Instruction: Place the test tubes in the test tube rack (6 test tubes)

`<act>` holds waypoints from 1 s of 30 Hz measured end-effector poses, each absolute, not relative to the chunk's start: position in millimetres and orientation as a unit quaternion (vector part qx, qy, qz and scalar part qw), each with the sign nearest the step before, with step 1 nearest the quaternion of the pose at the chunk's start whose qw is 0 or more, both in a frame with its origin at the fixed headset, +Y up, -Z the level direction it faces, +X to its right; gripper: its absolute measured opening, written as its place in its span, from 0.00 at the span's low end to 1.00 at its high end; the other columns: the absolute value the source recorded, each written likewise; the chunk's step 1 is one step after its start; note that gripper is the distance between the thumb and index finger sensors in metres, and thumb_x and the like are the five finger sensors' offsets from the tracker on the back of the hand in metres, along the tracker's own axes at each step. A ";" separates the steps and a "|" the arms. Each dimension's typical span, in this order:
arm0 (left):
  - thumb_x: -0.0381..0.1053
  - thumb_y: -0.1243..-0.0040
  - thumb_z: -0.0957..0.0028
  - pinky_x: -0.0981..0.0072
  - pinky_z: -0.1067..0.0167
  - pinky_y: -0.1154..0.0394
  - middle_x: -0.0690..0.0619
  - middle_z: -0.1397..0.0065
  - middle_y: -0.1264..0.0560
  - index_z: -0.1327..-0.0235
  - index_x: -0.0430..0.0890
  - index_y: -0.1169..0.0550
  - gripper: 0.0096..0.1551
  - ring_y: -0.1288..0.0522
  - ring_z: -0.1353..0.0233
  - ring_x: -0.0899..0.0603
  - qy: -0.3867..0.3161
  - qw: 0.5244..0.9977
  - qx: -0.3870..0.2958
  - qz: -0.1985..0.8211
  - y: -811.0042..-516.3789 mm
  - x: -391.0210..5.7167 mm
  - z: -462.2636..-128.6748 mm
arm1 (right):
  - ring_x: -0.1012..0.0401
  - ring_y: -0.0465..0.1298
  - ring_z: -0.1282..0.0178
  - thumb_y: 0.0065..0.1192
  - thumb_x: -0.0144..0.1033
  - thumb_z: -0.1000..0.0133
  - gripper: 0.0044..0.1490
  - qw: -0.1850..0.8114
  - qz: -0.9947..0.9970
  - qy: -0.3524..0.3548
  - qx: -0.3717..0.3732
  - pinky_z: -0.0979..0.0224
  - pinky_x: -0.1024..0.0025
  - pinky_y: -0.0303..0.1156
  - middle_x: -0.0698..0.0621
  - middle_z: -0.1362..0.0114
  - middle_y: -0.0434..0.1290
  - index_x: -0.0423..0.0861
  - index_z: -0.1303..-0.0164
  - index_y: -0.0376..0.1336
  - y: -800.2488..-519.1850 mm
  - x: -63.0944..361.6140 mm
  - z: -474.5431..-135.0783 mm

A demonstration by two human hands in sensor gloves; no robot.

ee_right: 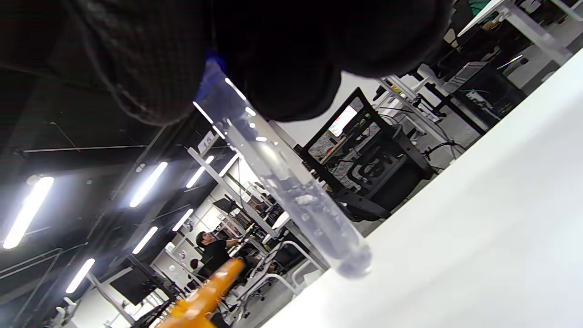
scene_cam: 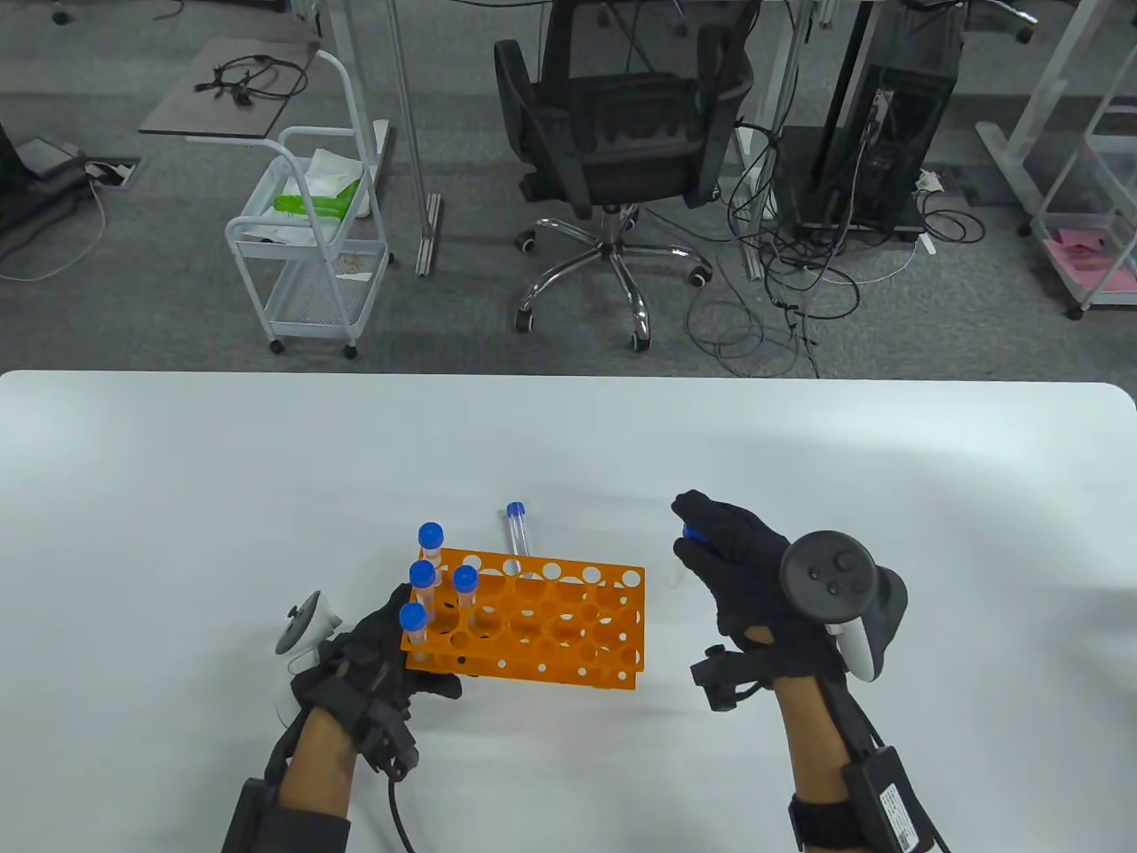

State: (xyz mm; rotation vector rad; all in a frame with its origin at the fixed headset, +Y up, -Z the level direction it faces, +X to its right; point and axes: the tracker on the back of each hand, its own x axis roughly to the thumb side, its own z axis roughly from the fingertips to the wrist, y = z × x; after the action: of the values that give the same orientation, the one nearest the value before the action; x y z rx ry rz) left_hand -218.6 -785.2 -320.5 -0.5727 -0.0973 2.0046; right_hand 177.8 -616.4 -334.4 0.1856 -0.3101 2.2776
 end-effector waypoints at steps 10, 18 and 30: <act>0.61 0.60 0.45 0.56 0.64 0.12 0.38 0.42 0.15 0.34 0.40 0.27 0.36 0.10 0.53 0.39 -0.037 0.504 -0.238 0.829 -785.7 -218.1 -320.6 | 0.63 0.82 0.44 0.72 0.52 0.52 0.30 0.407 0.897 -0.136 0.110 0.47 0.65 0.81 0.63 0.30 0.76 0.69 0.37 0.67 -600.8 163.2 -325.8; 0.61 0.60 0.45 0.56 0.64 0.12 0.38 0.42 0.15 0.34 0.40 0.27 0.36 0.10 0.53 0.39 -0.038 0.505 -0.243 0.827 -786.1 -217.8 -320.5 | 0.62 0.82 0.43 0.72 0.52 0.52 0.30 0.392 0.903 -0.126 0.125 0.47 0.65 0.81 0.63 0.30 0.76 0.68 0.37 0.67 -601.3 152.8 -322.2; 0.61 0.60 0.45 0.56 0.65 0.12 0.38 0.42 0.15 0.35 0.40 0.27 0.36 0.10 0.53 0.39 -0.034 0.502 -0.238 0.830 -786.2 -218.7 -320.9 | 0.61 0.81 0.41 0.73 0.50 0.52 0.32 0.347 0.923 -0.095 0.137 0.45 0.63 0.80 0.61 0.29 0.75 0.66 0.34 0.66 -617.6 133.8 -323.5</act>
State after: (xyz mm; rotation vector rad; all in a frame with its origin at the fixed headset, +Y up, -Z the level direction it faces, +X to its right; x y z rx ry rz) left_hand -218.7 -786.2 -320.9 -0.5758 -0.0824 2.0061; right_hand 133.8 -617.6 -323.5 0.3546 -0.2453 2.3946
